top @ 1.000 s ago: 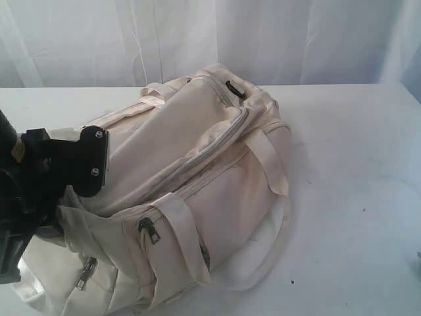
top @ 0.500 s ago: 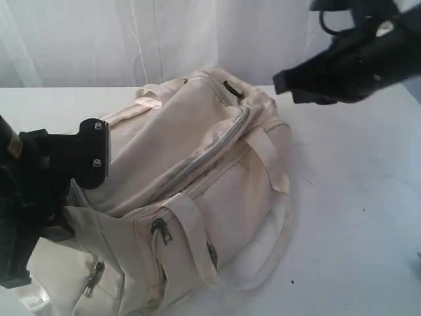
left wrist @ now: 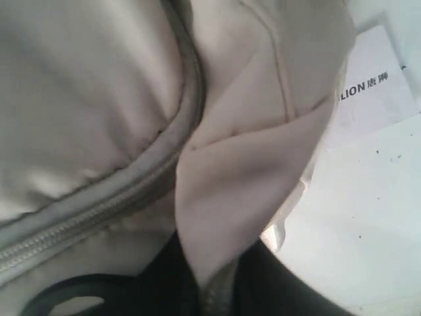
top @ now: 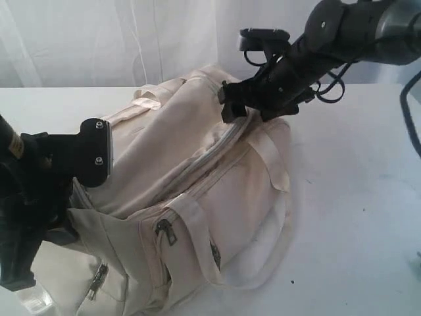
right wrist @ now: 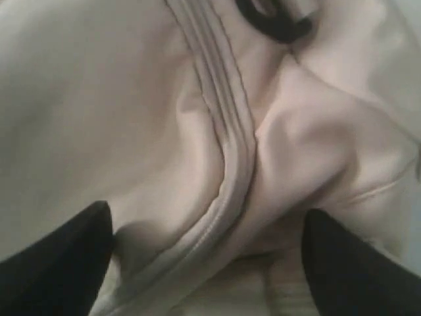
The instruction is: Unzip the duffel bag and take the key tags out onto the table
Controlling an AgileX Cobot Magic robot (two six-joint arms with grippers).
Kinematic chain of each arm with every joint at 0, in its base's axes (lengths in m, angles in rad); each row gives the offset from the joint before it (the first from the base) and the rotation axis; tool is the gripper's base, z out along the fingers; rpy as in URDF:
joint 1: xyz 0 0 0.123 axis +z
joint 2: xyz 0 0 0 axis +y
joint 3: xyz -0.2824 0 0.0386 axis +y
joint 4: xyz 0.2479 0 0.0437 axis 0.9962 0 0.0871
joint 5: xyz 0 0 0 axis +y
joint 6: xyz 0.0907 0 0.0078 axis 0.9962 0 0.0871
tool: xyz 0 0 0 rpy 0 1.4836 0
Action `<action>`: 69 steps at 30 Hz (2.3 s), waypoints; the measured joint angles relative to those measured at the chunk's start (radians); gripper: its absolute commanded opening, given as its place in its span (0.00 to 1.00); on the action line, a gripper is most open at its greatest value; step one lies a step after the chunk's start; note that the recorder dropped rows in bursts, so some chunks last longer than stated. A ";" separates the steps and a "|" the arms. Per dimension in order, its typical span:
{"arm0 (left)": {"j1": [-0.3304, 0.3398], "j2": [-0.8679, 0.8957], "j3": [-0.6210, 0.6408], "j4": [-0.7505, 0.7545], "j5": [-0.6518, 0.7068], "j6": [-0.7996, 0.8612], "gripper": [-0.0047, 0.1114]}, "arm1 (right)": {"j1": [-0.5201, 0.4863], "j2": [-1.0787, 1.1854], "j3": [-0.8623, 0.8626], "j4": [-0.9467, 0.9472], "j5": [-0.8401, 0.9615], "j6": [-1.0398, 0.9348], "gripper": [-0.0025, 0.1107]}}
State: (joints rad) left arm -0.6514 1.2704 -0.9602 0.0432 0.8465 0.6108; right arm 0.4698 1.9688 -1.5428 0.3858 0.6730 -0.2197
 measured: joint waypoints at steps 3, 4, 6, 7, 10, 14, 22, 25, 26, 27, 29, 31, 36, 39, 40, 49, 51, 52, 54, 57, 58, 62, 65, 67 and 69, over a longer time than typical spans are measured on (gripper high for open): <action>0.000 0.000 0.000 -0.033 -0.004 0.000 0.04 | 0.000 0.037 -0.002 0.004 0.014 0.000 0.10; 0.000 0.000 0.000 -0.050 -0.006 0.000 0.04 | 0.000 0.037 -0.002 -0.007 0.027 0.003 0.03; 0.000 0.000 0.000 -0.058 -0.014 0.000 0.04 | 0.000 0.029 -0.004 -0.037 0.063 0.015 0.02; 0.000 0.000 0.000 -0.061 -0.014 0.000 0.04 | 0.000 0.022 -0.005 -0.061 0.084 0.018 0.02; 0.000 0.000 0.000 -0.058 -0.016 0.002 0.04 | 0.000 -0.008 -0.008 -0.192 0.197 0.113 0.02; 0.000 0.002 0.000 0.003 -0.020 -0.007 0.04 | 0.008 -0.043 -0.008 -0.291 0.340 0.193 0.02; -0.002 0.023 0.091 0.191 -0.149 -0.155 0.04 | 0.011 -0.135 0.065 -0.293 0.463 0.227 0.02; -0.005 0.023 0.106 0.283 -0.187 -0.254 0.04 | 0.013 -0.177 0.129 -0.277 0.463 0.230 0.02; -0.007 0.023 0.110 0.308 -0.195 -0.286 0.04 | 0.013 -0.192 0.149 -0.270 0.463 0.230 0.02; -0.007 0.023 0.110 0.325 -0.197 -0.306 0.04 | 0.014 -0.201 0.165 -0.266 0.463 0.228 0.02; -0.011 0.023 0.113 0.344 -0.209 -0.342 0.04 | 0.014 -0.217 0.181 -0.260 0.463 0.213 0.05; -0.011 0.020 0.113 0.345 -0.211 -0.366 0.04 | 0.014 -0.229 0.178 -0.260 0.466 0.199 0.12; -0.011 -0.001 0.111 0.342 -0.200 -0.377 0.04 | 0.014 -0.236 0.122 -0.285 0.501 0.168 0.43; -0.011 -0.016 0.111 0.331 -0.187 -0.381 0.04 | 0.012 -0.241 0.061 -0.321 0.522 0.149 0.55; -0.011 -0.020 0.111 0.328 -0.182 -0.383 0.04 | 0.012 -0.242 0.044 -0.333 0.529 0.147 0.56; -0.002 -0.030 0.111 0.263 -0.163 -0.385 0.04 | 0.012 -0.253 -0.087 -0.186 0.321 -0.095 0.55; -0.002 -0.031 0.111 0.249 -0.161 -0.385 0.04 | 0.040 -0.243 -0.090 -0.114 0.223 -0.240 0.53; -0.002 -0.031 0.111 0.245 -0.161 -0.385 0.04 | 0.055 -0.235 -0.093 -0.100 0.186 -0.291 0.52; -0.002 -0.032 0.111 0.238 -0.159 -0.385 0.04 | 0.100 -0.207 -0.095 -0.104 0.103 -0.385 0.51; -0.002 -0.035 0.111 0.234 -0.159 -0.385 0.04 | 0.168 -0.148 -0.100 -0.222 0.005 -0.429 0.51; -0.002 -0.035 0.111 0.234 -0.159 -0.385 0.04 | 0.191 -0.128 -0.100 -0.274 -0.022 -0.430 0.51; -0.002 -0.035 0.111 0.230 -0.159 -0.385 0.04 | 0.256 -0.026 -0.100 -0.582 -0.105 -0.312 0.56; -0.002 -0.035 0.111 0.230 -0.159 -0.385 0.11 | 0.271 0.029 -0.100 -0.779 -0.162 -0.136 0.63; -0.002 -0.035 0.111 0.230 -0.159 -0.385 0.20 | 0.271 0.055 -0.100 -0.880 -0.189 -0.028 0.64; -0.002 -0.035 0.111 0.230 -0.159 -0.385 0.29 | 0.271 0.069 -0.100 -0.932 -0.199 0.021 0.64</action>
State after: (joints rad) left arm -0.6535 1.2353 -0.8496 0.2730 0.6876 0.2257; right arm 0.7409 2.0376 -1.6424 -0.5467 0.4742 -0.1984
